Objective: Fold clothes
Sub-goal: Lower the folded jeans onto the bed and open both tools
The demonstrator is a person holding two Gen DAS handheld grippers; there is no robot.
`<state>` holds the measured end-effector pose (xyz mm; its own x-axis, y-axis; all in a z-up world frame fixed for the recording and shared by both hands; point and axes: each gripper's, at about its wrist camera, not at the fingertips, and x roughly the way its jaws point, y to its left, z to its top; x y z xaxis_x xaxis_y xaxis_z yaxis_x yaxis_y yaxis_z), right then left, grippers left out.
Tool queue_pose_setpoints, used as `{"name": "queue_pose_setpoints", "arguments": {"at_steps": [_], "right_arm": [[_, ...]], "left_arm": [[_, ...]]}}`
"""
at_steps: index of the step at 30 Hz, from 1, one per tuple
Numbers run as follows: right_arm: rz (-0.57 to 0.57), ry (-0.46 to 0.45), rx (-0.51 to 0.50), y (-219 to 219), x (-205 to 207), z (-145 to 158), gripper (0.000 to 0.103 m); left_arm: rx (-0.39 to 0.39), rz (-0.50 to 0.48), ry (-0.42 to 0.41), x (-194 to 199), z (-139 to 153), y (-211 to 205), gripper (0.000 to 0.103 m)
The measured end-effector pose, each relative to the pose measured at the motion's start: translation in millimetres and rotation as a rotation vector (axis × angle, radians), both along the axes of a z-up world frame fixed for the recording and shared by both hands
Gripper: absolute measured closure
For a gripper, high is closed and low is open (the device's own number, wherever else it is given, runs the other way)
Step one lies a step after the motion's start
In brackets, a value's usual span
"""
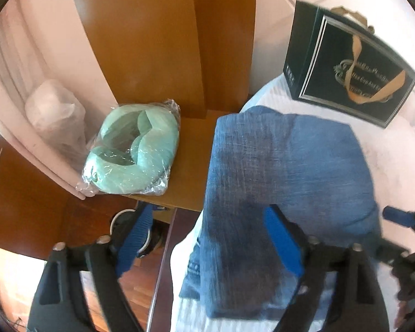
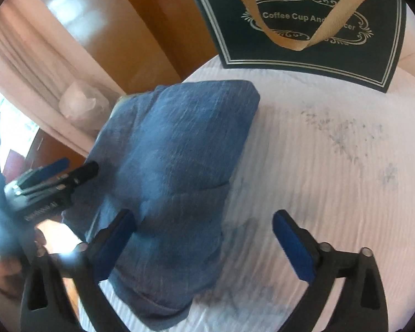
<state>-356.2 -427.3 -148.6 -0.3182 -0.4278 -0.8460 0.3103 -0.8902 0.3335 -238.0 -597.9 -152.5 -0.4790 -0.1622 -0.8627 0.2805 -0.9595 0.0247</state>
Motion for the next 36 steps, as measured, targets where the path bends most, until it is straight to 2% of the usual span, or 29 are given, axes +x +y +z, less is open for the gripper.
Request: {"name": "queue_pose_setpoints", "arguments": {"at_steps": [3, 12, 16, 23, 28, 36], "right_arm": [[0.024, 0.013, 0.027, 1, 14, 3, 0.001], [0.071, 0.062, 0.112, -4, 45, 10, 0.001], [0.094, 0.076, 0.146, -2, 62, 13, 0.001], [0.084, 0.054, 0.135, 9, 73, 12, 0.001], [0.079, 0.062, 0.137, 9, 75, 15, 0.001], [0.068, 0.062, 0.147, 6, 74, 15, 0.001]], "left_arm": [[0.037, -0.031, 0.008, 13, 11, 6, 0.011], [0.055, -0.073, 0.062, 49, 33, 34, 0.011], [0.017, -0.093, 0.071, 61, 39, 52, 0.011], [0.008, -0.103, 0.062, 68, 39, 64, 0.011], [-0.007, -0.077, 0.063, 70, 39, 63, 0.011], [0.016, -0.079, 0.04, 70, 34, 61, 0.011]]}}
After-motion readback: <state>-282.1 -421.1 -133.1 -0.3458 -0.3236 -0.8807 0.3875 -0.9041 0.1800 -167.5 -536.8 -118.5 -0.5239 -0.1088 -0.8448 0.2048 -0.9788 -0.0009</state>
